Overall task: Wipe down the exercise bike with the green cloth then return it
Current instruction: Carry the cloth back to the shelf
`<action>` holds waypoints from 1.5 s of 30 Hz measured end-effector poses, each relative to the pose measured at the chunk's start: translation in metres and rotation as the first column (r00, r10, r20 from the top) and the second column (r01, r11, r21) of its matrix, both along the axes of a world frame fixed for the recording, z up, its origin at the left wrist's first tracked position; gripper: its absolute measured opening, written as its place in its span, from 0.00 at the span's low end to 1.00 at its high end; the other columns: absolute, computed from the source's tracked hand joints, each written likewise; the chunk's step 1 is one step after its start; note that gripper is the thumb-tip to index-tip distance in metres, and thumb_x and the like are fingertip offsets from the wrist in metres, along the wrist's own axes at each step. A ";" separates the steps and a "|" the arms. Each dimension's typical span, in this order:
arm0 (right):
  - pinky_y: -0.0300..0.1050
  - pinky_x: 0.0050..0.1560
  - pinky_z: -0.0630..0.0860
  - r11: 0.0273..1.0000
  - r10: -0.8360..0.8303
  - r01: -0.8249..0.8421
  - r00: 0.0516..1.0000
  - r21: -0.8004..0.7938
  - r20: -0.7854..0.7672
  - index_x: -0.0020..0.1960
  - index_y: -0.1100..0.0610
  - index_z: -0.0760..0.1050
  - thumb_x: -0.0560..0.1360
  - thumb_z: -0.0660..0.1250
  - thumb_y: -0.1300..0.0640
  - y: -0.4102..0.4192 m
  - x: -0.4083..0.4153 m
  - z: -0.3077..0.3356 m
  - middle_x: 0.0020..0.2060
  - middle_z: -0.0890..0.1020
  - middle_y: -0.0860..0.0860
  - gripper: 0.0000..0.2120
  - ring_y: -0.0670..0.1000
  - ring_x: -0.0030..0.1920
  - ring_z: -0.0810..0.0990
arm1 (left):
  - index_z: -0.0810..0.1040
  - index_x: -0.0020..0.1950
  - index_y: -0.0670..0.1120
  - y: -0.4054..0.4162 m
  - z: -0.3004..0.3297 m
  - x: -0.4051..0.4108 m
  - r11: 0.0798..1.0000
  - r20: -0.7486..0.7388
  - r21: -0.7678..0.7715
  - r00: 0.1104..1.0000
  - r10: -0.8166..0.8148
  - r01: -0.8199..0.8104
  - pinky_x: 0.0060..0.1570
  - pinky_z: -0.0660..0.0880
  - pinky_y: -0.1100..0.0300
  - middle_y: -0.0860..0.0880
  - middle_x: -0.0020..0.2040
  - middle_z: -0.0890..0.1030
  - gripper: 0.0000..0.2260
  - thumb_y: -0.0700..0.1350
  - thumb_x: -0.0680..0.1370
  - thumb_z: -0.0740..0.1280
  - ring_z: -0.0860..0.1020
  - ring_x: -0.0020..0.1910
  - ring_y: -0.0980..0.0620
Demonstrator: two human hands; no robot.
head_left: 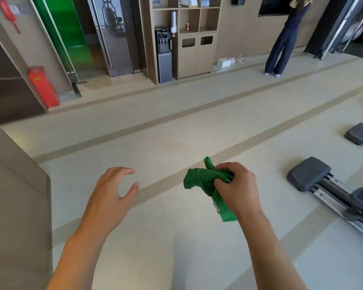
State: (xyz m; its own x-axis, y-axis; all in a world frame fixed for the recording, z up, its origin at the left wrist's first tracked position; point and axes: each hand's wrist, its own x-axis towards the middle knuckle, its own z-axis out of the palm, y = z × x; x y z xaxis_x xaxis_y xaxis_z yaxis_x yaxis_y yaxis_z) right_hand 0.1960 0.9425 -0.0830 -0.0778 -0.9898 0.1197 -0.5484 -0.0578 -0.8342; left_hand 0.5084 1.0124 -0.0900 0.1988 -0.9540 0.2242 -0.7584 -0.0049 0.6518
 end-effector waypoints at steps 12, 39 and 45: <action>0.33 0.45 0.75 0.999 0.014 -0.019 0.995 0.044 0.102 0.54 0.48 0.84 0.71 0.70 0.65 -0.127 0.028 -0.016 0.49 0.84 0.40 0.17 0.38 0.49 0.81 | 0.78 0.65 0.57 -0.124 0.011 0.031 0.999 0.084 0.026 0.996 0.035 -0.038 0.64 0.70 0.56 0.62 0.63 0.76 0.14 0.50 0.80 0.70 0.74 0.67 0.55; 0.26 0.41 0.72 0.986 -0.157 0.157 0.988 -0.062 -0.006 0.51 0.47 0.84 0.71 0.70 0.65 -0.378 0.229 0.021 0.48 0.84 0.40 0.16 0.37 0.50 0.80 | 0.80 0.63 0.56 -0.432 0.007 0.239 0.994 -0.113 -0.022 0.988 -0.106 0.104 0.63 0.70 0.57 0.62 0.60 0.78 0.12 0.48 0.80 0.71 0.75 0.64 0.58; 0.31 0.45 0.74 0.980 -0.168 0.167 0.986 -0.105 -0.003 0.51 0.47 0.84 0.71 0.70 0.65 -0.445 0.218 0.015 0.48 0.84 0.39 0.16 0.40 0.49 0.81 | 0.81 0.62 0.56 -0.504 -0.004 0.229 0.993 -0.121 -0.020 0.986 -0.117 0.116 0.62 0.71 0.57 0.62 0.59 0.79 0.11 0.47 0.80 0.71 0.76 0.64 0.57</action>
